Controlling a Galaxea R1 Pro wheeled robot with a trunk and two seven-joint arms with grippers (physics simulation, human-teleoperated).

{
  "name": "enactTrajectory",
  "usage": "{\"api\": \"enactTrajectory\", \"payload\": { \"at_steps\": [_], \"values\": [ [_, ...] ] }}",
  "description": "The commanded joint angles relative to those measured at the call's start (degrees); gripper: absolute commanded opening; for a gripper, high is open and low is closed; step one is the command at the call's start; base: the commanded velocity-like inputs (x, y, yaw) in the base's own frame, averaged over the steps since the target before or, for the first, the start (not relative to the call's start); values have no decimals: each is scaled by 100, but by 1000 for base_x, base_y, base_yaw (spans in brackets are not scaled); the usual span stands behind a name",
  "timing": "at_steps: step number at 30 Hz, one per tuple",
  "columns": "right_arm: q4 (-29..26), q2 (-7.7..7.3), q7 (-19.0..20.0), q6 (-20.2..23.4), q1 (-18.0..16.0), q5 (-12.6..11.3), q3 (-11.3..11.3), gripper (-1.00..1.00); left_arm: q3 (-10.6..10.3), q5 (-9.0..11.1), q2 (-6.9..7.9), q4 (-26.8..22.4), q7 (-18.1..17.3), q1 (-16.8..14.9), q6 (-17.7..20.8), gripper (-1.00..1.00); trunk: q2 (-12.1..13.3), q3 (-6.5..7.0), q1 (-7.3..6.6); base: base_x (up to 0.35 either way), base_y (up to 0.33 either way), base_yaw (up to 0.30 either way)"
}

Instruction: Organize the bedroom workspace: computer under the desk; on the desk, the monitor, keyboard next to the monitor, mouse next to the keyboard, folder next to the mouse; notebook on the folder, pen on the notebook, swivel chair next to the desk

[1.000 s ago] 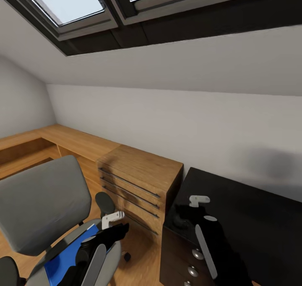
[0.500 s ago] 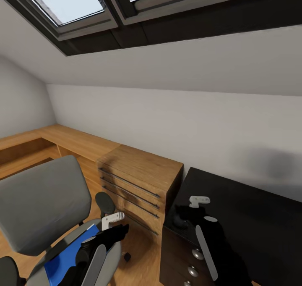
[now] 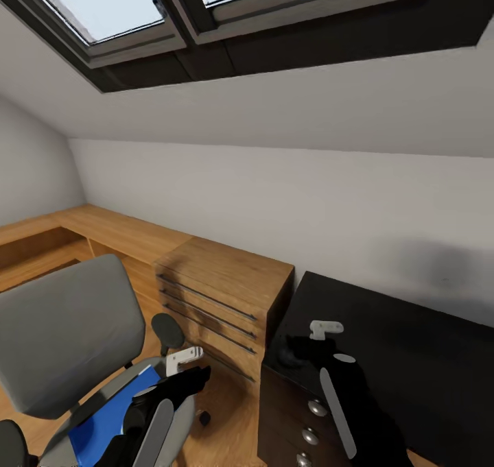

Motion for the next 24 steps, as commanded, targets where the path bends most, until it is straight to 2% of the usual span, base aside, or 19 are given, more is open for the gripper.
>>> {"api": "enactTrajectory", "payload": {
  "at_steps": [1, 11, 24],
  "values": [
    [3, 1, -46, 26, -6, -27, 14, 100, -5, 61, 1, -8, 54, -3, 14, 100, -6, -1, -2, -305, 0, -204],
    [37, 1, -45, 26, -5, -24, 17, 100, -5, 61, -2, -8, 54, -3, 15, 100, -6, 64, -2, -328, 17, -210],
    [43, -7, -45, 26, -7, -19, 17, 100, -8, 61, -7, -8, 54, -3, 14, 100, -6, 147, -2, -337, 92, -204]
  ]
}}
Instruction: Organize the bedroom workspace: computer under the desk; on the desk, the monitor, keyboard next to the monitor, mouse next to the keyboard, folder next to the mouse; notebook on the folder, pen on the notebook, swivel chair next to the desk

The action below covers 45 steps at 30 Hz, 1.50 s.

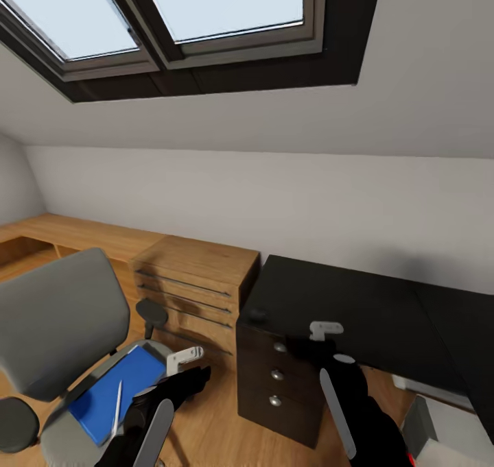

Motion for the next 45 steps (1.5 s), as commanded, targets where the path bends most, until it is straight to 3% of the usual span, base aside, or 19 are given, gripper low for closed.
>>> {"api": "enactTrajectory", "payload": {
  "at_steps": [1, 24, 45],
  "values": [
    [-5, 0, -45, 25, -5, -27, 9, 100, -6, 60, 1, -8, 54, -3, 13, 100, -6, -3, -3, -337, 104, -142],
    [121, 8, -45, 0, -5, -18, 35, 100, -10, 62, 1, -8, 54, -3, 14, 100, -6, 6, -3, -331, 139, -11],
    [123, 7, -45, 9, -4, -27, 36, 100, -10, 66, 1, -8, 54, -3, 14, 100, -6, 6, -3, -335, 11, 0]
  ]
}}
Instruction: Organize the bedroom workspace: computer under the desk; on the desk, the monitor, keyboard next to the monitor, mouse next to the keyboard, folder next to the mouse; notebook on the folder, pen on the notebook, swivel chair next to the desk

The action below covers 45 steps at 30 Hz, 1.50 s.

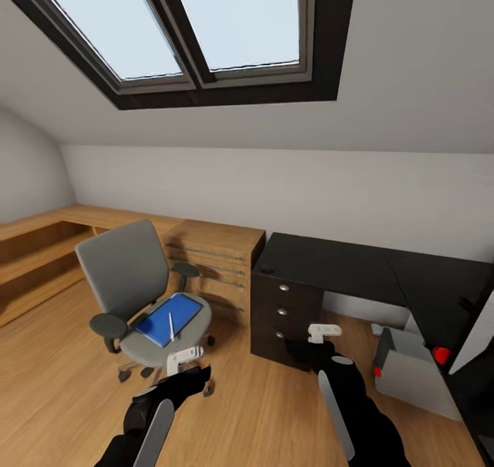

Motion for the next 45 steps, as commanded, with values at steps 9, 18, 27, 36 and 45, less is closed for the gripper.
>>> {"api": "enactTrajectory", "payload": {
  "at_steps": [9, 18, 27, 36, 45],
  "values": [
    [-7, -1, -45, 36, -7, -28, 11, 100, -5, 61, 0, -7, 55, -4, 14, 100, -6, -8, -3, -337, 0, 0],
    [-12, -6, -45, 39, -4, -28, 9, 100, -5, 64, 0, -7, 55, -4, 14, 100, -6, -8, -3, -338, 0, 0],
    [-15, -9, -45, 36, -6, -25, 1, 100, -5, 58, 0, -7, 55, -4, 14, 100, -6, -8, -3, -337, -24, 0],
    [-35, -13, -45, 36, -6, -3, -6, 100, -5, 55, 0, 5, 66, -4, 6, 100, -6, -8, -3, -315, -151, 0],
    [-40, -22, -53, 21, -4, 22, -26, 100, -5, 40, 0, 95, 88, -4, -12, 100, -6, -8, -3, -186, -282, 0]
  ]
}}
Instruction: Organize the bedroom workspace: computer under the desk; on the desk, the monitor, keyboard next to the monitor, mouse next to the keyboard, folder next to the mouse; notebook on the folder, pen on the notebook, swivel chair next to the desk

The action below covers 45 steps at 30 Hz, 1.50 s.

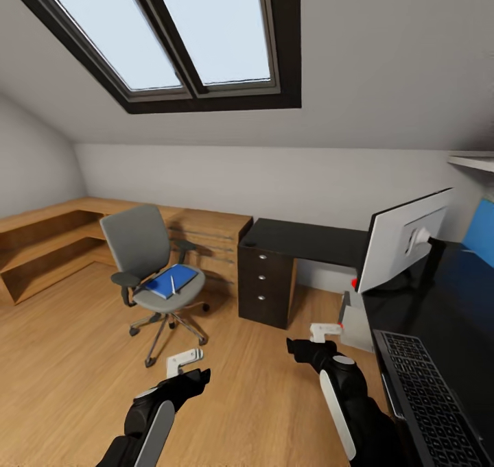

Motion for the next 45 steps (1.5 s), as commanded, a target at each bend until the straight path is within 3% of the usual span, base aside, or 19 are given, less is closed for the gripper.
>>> {"api": "enactTrajectory", "payload": {
  "at_steps": [1, 10, 17, 23, 26, 28, 31, 40, 45],
  "values": [
    [2, -4, -42, 25, -4, -22, 3, 100, -4, 60, -1, -7, 56, -4, 15, 100, -5, -8, -1, -124, -319, 0],
    [120, -19, -63, 31, -8, -14, -16, 100, -4, 58, -1, -2, 55, -4, 14, 100, -5, -8, -1, -113, -322, 0],
    [201, -34, -631, 33, -20, -19, -32, 100, -4, 63, -1, 8, 51, -4, 14, 100, -5, -8, -1, -28, -185, 0],
    [471, -168, -750, 26, -61, -29, -89, 100, -8, 63, -5, 15, 48, -4, 14, 100, -5, -8, -1, -3, -28, 0],
    [595, -264, -763, 19, -99, -37, -246, 100, -13, 62, -8, 41, 48, -4, 14, 100, -5, -8, -1, -1, -7, 0],
    [787, -336, -769, 28, -283, -36, -503, 100, -22, 59, -12, 118, 48, -4, 14, 100, -5, -8, -1, 0, -2, 0],
    [995, -442, -770, 26, -502, -33, -676, 100, -27, 54, -16, 150, 53, -4, 14, 100, -5, -8, -1, 0, -1, 0],
    [1476, -646, -773, -14, -855, -40, -869, 100, -43, 56, -26, 170, 49, -4, 14, 100, -5, -8, -1, 26, -54, 0],
    [1500, -685, -751, -18, -895, -53, -1117, 100, -47, 57, -27, 174, 48, -4, 14, 100, -5, -8, -1, 119, -255, 0]
  ]
}}
